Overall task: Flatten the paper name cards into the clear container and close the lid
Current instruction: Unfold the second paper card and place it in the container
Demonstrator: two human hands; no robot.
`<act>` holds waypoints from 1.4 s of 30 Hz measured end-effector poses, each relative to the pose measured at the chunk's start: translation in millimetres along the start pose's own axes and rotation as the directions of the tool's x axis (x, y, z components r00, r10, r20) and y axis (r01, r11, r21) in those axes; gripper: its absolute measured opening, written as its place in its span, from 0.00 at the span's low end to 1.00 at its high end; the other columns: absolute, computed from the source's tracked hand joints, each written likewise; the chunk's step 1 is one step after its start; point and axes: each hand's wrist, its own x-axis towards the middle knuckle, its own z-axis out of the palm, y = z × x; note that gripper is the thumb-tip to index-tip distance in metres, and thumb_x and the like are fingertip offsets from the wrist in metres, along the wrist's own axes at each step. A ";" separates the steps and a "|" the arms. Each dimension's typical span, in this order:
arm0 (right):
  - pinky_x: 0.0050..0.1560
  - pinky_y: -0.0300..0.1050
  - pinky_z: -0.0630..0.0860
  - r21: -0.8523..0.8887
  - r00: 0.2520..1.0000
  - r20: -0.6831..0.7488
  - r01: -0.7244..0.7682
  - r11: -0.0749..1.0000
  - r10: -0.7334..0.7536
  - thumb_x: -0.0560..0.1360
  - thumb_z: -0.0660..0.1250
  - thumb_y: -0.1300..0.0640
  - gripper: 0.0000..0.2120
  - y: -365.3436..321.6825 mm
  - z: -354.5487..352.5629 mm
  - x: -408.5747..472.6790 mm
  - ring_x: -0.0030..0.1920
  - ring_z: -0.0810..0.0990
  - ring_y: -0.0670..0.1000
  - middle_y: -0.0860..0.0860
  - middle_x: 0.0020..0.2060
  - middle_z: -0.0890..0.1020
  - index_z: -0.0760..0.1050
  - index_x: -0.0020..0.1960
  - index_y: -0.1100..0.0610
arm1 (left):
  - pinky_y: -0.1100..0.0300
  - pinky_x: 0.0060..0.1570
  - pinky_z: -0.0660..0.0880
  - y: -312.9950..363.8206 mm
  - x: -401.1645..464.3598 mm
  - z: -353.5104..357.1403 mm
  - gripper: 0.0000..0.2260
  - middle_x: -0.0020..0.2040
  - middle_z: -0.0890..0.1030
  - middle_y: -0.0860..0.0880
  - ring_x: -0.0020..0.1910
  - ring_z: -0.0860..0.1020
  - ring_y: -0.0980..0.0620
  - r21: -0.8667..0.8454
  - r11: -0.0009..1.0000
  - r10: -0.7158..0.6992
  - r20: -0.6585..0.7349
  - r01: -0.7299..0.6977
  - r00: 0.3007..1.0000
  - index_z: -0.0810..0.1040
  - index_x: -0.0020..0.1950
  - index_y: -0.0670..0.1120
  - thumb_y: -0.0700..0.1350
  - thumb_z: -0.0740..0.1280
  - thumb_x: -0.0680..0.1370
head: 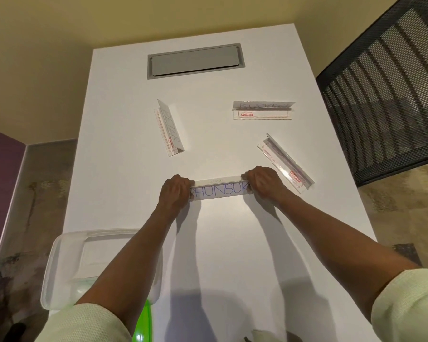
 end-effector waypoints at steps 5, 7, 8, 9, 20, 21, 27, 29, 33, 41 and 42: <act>0.39 0.43 0.67 -0.038 1.000 -0.014 0.008 0.999 -0.008 0.71 0.66 0.58 0.11 0.0 -0.7 -0.7 0.47 0.79 0.57 0.54 0.44 0.83 0.79 0.53 0.55 | 0.63 0.21 0.74 -0.1 -2.2 -1.6 0.17 0.27 0.78 0.46 0.21 0.75 0.45 -0.001 0.996 0.091 -0.023 -0.091 0.996 0.85 0.36 0.44 0.35 0.83 0.50; 0.42 0.43 0.67 -0.023 1.000 -0.007 0.005 1.000 -0.005 0.73 0.65 0.56 0.12 -0.4 -2.3 -2.0 0.50 0.79 0.56 0.52 0.48 0.83 0.79 0.56 0.54 | 0.63 0.24 0.74 -1.3 -4.7 -5.9 0.17 0.29 0.79 0.45 0.24 0.77 0.45 -0.011 0.996 0.091 -0.039 -0.091 0.995 0.85 0.38 0.44 0.37 0.83 0.53; 0.44 0.44 0.68 -0.007 1.000 -0.005 0.000 1.000 0.000 0.74 0.65 0.56 0.13 -0.9 -3.6 -3.1 0.51 0.78 0.55 0.52 0.49 0.83 0.78 0.57 0.54 | 0.61 0.31 0.76 -1.3 -4.9 -9.2 0.15 0.34 0.81 0.43 0.31 0.80 0.43 -0.053 0.997 0.059 -0.005 -0.060 0.998 0.85 0.44 0.43 0.37 0.80 0.59; 0.45 0.44 0.68 0.008 1.000 -0.008 -0.005 1.000 0.005 0.74 0.65 0.56 0.13 -1.4 -5.0 -3.8 0.53 0.78 0.55 0.53 0.51 0.83 0.78 0.58 0.55 | 0.57 0.40 0.76 -2.0 -4.4 -11.9 0.13 0.41 0.83 0.41 0.40 0.81 0.41 -0.064 0.997 0.042 -0.020 -0.043 0.999 0.84 0.51 0.41 0.37 0.76 0.67; 0.42 0.44 0.66 -0.045 0.999 -0.043 -0.003 0.999 0.001 0.71 0.69 0.55 0.17 -41.4 -61.6 -30.0 0.55 0.78 0.57 0.55 0.52 0.82 0.78 0.60 0.55 | 0.56 0.45 0.72 -14.7 -37.0 -54.0 0.14 0.47 0.84 0.44 0.48 0.78 0.41 -0.040 0.999 0.009 -0.056 -0.012 0.998 0.81 0.59 0.47 0.40 0.67 0.74; 0.40 0.43 0.64 -0.059 0.999 -0.050 0.003 0.998 -0.006 0.71 0.69 0.55 0.16 -47.9 -68.5 -33.1 0.54 0.78 0.58 0.56 0.50 0.82 0.78 0.58 0.56 | 0.56 0.44 0.72 -15.5 -41.9 -60.6 0.13 0.45 0.84 0.45 0.47 0.77 0.41 -0.032 0.999 0.017 -0.058 -0.019 0.998 0.82 0.56 0.47 0.39 0.67 0.73; 0.37 0.42 0.62 -0.099 0.997 -0.068 0.030 0.995 -0.037 0.68 0.70 0.56 0.10 -90.6 -98.6 -51.5 0.47 0.79 0.60 0.57 0.45 0.82 0.79 0.49 0.57 | 0.56 0.44 0.73 -26.0 -79.2 -93.0 0.12 0.46 0.83 0.41 0.49 0.78 0.40 -0.029 1.000 -0.005 -0.122 0.001 0.993 0.83 0.53 0.45 0.37 0.69 0.72; 0.36 0.43 0.63 -0.112 0.996 -0.082 0.034 0.993 -0.043 0.68 0.70 0.56 0.10 -106.2 -105.0 -58.1 0.46 0.79 0.60 0.57 0.44 0.81 0.79 0.48 0.57 | 0.55 0.47 0.73 -33.2 -91.4 -99.8 0.14 0.50 0.82 0.41 0.52 0.78 0.41 -0.036 0.999 -0.021 -0.141 0.016 0.990 0.82 0.58 0.46 0.37 0.70 0.72; 0.35 0.43 0.65 -0.138 0.993 -0.096 0.053 0.989 -0.067 0.68 0.71 0.56 0.10 -137.2 -112.2 -70.5 0.44 0.80 0.61 0.58 0.44 0.81 0.78 0.48 0.59 | 0.59 0.49 0.71 -50.5 -114.0 -110.3 0.17 0.51 0.83 0.44 0.55 0.77 0.45 -0.068 0.995 -0.078 -0.140 0.069 0.987 0.80 0.61 0.47 0.36 0.69 0.74; 0.36 0.43 0.68 -0.154 0.988 -0.096 0.103 0.983 -0.119 0.69 0.71 0.56 0.13 -201.6 -107.4 -87.5 0.44 0.80 0.60 0.58 0.46 0.81 0.78 0.51 0.60 | 0.61 0.43 0.70 -87.8 -161.3 -132.4 0.15 0.46 0.85 0.50 0.53 0.79 0.48 -0.071 0.985 -0.163 -0.090 0.156 0.983 0.82 0.57 0.48 0.35 0.69 0.72; 0.36 0.43 0.68 -0.150 0.988 -0.098 0.106 0.983 -0.122 0.69 0.71 0.56 0.13 -209.5 -105.8 -88.7 0.44 0.80 0.60 0.58 0.45 0.81 0.78 0.51 0.60 | 0.59 0.44 0.73 -93.3 -166.4 -133.4 0.15 0.47 0.85 0.49 0.52 0.80 0.48 -0.059 0.986 -0.159 -0.092 0.154 0.983 0.82 0.56 0.48 0.36 0.71 0.71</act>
